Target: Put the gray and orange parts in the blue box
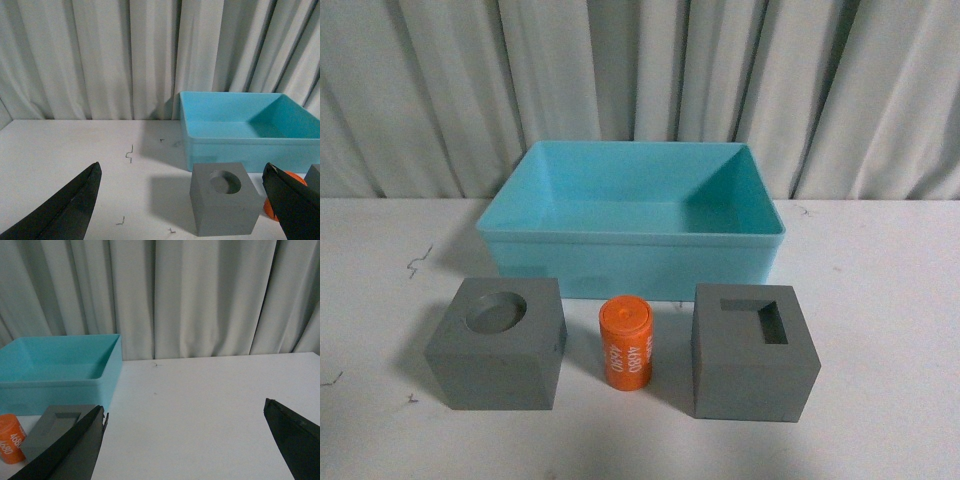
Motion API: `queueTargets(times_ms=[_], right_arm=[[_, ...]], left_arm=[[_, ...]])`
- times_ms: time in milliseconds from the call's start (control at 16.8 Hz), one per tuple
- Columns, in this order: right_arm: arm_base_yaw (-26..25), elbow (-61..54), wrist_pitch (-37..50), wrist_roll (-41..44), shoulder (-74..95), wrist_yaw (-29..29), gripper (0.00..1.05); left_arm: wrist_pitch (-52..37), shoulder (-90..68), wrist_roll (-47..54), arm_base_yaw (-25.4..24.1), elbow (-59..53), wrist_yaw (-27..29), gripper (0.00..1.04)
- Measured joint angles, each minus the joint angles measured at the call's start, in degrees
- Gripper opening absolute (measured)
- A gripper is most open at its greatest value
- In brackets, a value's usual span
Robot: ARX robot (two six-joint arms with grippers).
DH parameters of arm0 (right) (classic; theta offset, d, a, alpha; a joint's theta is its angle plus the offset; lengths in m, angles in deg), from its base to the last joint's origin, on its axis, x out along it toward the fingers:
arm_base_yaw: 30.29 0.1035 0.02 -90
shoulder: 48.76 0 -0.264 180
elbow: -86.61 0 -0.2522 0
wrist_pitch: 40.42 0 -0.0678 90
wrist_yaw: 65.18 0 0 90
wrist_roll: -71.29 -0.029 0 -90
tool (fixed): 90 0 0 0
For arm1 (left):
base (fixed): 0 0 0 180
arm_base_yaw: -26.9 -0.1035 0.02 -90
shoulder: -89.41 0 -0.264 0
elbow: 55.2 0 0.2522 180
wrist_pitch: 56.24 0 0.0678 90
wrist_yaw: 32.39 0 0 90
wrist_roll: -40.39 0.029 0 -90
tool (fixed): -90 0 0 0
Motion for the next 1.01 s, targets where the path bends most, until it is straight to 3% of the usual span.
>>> queueTargets(times_ms=[1012], right_arm=[[0.0,0.0,0.0,0.0,0.0,0.0,0.98]], left_arm=[[0.0,0.0,0.0,0.0,0.0,0.0,0.98]])
